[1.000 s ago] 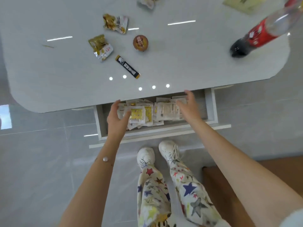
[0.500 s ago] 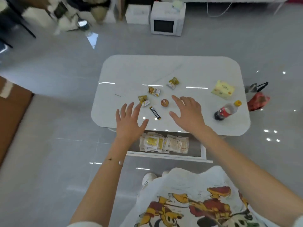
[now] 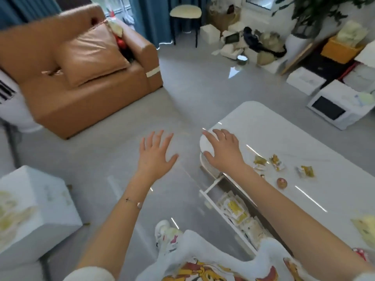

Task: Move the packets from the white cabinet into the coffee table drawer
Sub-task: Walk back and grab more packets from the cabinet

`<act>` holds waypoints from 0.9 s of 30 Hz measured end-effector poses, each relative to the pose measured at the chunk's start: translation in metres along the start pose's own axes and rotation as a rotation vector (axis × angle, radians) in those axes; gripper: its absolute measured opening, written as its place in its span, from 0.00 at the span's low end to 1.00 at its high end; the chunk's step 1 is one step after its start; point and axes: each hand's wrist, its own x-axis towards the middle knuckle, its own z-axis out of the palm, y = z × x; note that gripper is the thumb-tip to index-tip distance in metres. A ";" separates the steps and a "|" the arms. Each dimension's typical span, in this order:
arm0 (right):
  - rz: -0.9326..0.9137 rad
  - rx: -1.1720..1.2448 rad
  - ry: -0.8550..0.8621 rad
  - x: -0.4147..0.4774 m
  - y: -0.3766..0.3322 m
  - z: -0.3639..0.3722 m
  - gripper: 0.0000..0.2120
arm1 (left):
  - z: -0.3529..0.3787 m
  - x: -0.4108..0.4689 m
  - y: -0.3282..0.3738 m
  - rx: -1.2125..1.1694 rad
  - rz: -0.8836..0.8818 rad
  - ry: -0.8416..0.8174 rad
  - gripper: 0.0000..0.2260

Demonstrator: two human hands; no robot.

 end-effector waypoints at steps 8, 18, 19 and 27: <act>-0.322 -0.033 -0.087 0.093 -0.196 0.042 0.32 | -0.030 -0.068 -0.197 -0.021 -0.375 0.067 0.33; -0.645 -0.043 -0.146 0.158 -0.399 0.083 0.32 | -0.044 -0.161 -0.365 -0.008 -0.750 0.097 0.35; -0.673 -0.044 -0.154 0.164 -0.414 0.087 0.32 | -0.043 -0.168 -0.375 -0.012 -0.781 0.099 0.36; -0.882 -0.026 -0.203 0.222 -0.524 0.122 0.32 | -0.030 -0.194 -0.448 -0.113 -1.096 0.151 0.38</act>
